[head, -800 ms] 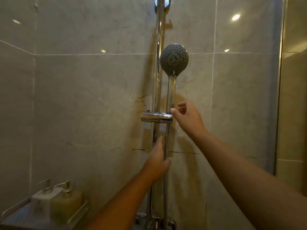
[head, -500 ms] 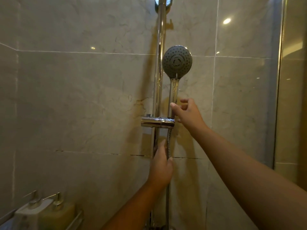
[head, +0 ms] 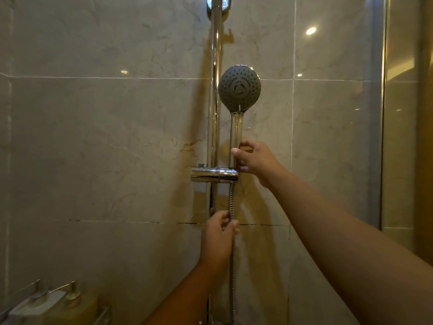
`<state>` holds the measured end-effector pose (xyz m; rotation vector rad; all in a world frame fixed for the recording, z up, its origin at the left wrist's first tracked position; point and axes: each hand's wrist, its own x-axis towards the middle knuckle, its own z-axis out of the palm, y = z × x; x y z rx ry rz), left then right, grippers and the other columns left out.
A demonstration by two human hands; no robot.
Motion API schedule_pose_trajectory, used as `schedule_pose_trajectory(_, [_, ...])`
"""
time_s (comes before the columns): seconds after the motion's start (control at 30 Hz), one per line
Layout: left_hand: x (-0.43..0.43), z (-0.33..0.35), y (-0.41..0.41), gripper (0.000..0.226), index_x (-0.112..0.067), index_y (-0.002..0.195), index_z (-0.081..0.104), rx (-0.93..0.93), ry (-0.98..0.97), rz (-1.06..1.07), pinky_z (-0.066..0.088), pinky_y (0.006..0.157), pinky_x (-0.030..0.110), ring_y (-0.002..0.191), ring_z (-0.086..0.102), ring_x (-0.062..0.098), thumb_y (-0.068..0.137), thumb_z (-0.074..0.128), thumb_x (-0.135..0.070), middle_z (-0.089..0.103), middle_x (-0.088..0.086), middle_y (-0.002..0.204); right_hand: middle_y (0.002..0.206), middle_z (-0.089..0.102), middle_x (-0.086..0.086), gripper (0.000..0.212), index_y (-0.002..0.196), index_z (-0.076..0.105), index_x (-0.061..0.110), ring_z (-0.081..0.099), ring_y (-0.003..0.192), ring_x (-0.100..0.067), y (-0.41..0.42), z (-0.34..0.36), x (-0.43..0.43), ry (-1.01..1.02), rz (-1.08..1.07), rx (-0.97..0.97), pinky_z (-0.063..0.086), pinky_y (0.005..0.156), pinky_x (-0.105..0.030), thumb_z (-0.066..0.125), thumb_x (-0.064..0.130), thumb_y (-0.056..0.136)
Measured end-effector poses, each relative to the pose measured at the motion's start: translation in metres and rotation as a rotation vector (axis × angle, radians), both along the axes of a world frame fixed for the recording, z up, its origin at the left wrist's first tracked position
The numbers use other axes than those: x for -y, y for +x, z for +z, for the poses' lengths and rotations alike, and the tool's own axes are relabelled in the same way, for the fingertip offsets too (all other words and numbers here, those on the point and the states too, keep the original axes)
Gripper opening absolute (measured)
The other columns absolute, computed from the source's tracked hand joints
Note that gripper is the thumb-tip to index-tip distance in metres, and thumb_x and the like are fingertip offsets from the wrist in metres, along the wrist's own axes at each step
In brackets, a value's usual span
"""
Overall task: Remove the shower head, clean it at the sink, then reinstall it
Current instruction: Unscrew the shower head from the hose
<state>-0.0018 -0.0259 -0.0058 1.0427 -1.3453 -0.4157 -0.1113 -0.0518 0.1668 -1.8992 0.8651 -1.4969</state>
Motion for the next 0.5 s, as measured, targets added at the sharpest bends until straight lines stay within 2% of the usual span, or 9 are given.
schedule_pose_trajectory(0.07, [-0.001,0.001,-0.002,0.021,-0.031,0.107,0.064,-0.02,0.002,-0.012,0.057,0.073,0.022,0.081,0.07,0.004,0.095,0.061,-0.014,0.073,-0.002,0.091,0.106,0.062,-0.007,0.02,0.117,0.056,0.018,0.064,0.105,-0.029,0.001,0.003,-0.002,-0.024,0.008,-0.03,0.057,0.092,-0.046,0.062,0.017,0.098])
schedule_pose_trajectory(0.13, [-0.002,0.004,-0.004,0.021,-0.022,0.112,0.066,-0.055,0.0,-0.027,0.059,0.078,0.028,0.08,0.071,0.008,0.094,0.061,-0.013,0.074,0.001,0.088,0.111,0.063,-0.011,0.018,0.115,0.057,0.018,0.064,0.107,-0.03,0.003,0.003,-0.003,-0.02,0.008,-0.019,0.057,0.093,-0.048,0.061,0.015,0.098])
schedule_pose_trajectory(0.3, [-0.001,0.018,-0.005,0.027,-0.014,0.12,0.062,-0.199,0.011,-0.064,0.06,0.076,0.027,0.082,0.073,0.011,0.093,0.063,-0.011,0.074,0.004,0.093,0.118,0.063,-0.017,0.029,0.127,0.057,0.01,0.065,0.107,-0.034,0.005,0.009,-0.003,0.003,-0.009,0.033,0.057,0.093,-0.053,0.061,0.014,0.099])
schedule_pose_trajectory(0.4, [0.0,0.025,-0.006,0.028,-0.009,0.12,0.065,-0.307,0.017,-0.115,0.061,0.079,0.034,0.083,0.074,0.017,0.092,0.066,-0.008,0.075,0.008,0.094,0.116,0.066,-0.017,0.024,0.122,0.059,0.011,0.067,0.105,-0.035,0.003,0.02,-0.003,0.002,0.004,0.053,0.057,0.092,-0.055,0.06,0.014,0.099])
schedule_pose_trajectory(0.5, [0.0,0.03,-0.009,0.03,-0.009,0.12,0.065,-0.364,0.022,-0.161,0.061,0.083,0.038,0.086,0.074,0.02,0.09,0.067,-0.009,0.076,0.01,0.094,0.117,0.065,-0.017,0.028,0.127,0.058,0.01,0.067,0.106,-0.035,0.0,0.027,-0.004,-0.005,-0.006,0.049,0.057,0.092,-0.054,0.06,0.015,0.099])
